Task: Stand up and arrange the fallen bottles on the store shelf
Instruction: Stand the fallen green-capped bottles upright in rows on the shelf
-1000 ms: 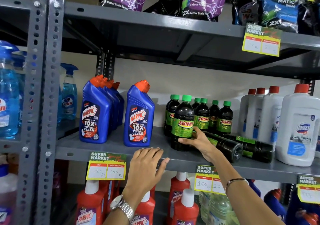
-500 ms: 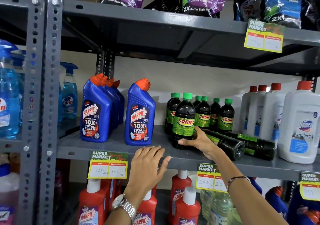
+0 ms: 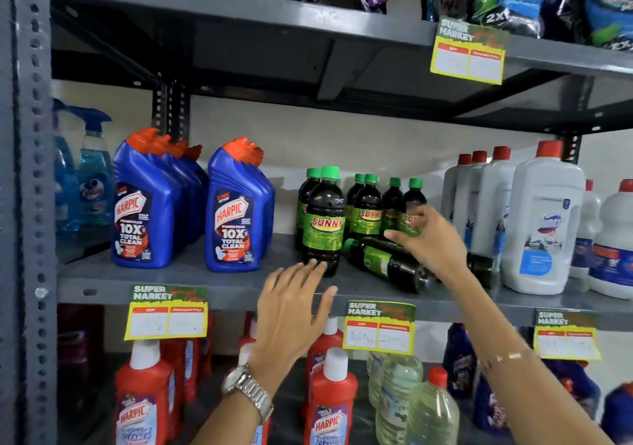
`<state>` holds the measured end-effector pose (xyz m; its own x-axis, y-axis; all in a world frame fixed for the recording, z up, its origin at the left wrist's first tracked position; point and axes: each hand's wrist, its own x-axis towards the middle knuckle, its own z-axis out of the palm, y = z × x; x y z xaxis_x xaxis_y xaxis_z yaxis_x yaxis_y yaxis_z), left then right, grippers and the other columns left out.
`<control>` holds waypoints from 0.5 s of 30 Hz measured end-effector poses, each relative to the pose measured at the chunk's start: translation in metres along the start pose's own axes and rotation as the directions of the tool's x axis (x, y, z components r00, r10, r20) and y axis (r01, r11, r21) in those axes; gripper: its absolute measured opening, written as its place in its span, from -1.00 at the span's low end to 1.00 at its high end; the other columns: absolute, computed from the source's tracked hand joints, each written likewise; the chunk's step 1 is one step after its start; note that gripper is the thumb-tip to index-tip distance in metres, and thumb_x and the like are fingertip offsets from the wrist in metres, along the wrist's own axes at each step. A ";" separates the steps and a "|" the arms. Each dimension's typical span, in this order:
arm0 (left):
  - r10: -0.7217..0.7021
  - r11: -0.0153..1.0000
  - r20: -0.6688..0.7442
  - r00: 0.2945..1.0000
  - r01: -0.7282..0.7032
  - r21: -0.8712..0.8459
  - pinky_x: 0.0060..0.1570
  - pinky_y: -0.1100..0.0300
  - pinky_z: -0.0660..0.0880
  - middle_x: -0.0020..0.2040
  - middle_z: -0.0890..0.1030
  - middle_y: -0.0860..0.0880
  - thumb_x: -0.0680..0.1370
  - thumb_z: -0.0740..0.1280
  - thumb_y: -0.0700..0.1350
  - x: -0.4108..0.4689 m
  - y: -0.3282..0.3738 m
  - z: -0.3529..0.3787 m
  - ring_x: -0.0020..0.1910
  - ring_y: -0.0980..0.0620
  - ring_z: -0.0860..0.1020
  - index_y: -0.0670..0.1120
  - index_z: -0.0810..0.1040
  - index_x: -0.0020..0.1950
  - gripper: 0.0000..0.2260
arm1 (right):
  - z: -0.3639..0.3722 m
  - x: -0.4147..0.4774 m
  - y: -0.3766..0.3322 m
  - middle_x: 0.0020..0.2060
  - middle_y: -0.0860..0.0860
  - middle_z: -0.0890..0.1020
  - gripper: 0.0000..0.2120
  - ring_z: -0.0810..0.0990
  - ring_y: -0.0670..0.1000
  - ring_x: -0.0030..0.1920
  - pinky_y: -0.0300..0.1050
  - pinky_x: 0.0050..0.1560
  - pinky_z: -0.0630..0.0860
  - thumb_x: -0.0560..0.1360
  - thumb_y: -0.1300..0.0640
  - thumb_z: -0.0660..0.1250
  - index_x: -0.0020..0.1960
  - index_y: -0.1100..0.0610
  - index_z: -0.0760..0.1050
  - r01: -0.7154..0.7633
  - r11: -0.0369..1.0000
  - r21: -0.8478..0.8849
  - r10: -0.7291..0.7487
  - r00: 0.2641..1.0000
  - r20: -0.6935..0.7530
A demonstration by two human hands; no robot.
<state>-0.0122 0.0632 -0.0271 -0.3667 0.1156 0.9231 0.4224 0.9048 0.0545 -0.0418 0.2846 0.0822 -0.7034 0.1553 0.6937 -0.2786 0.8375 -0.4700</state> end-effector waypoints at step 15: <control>0.043 0.994 -0.017 0.999 -0.041 0.100 0.00 0.19 0.35 -0.05 0.69 0.05 0.53 0.18 0.09 -0.002 0.038 0.037 -0.06 0.07 0.63 -0.05 0.66 -0.03 -0.68 | 0.008 0.024 0.036 0.10 0.05 0.55 -0.28 0.53 0.13 0.13 -0.05 -0.15 0.49 0.21 -0.16 0.51 0.22 0.23 0.46 -0.439 0.873 0.212 0.223 0.746 0.627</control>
<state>-0.0262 0.1121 -0.0413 -0.3338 0.1474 0.9311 0.3523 0.9356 -0.0219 -0.0744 0.3139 0.0777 -0.9972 -0.0260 0.0703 -0.0729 0.5522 -0.8305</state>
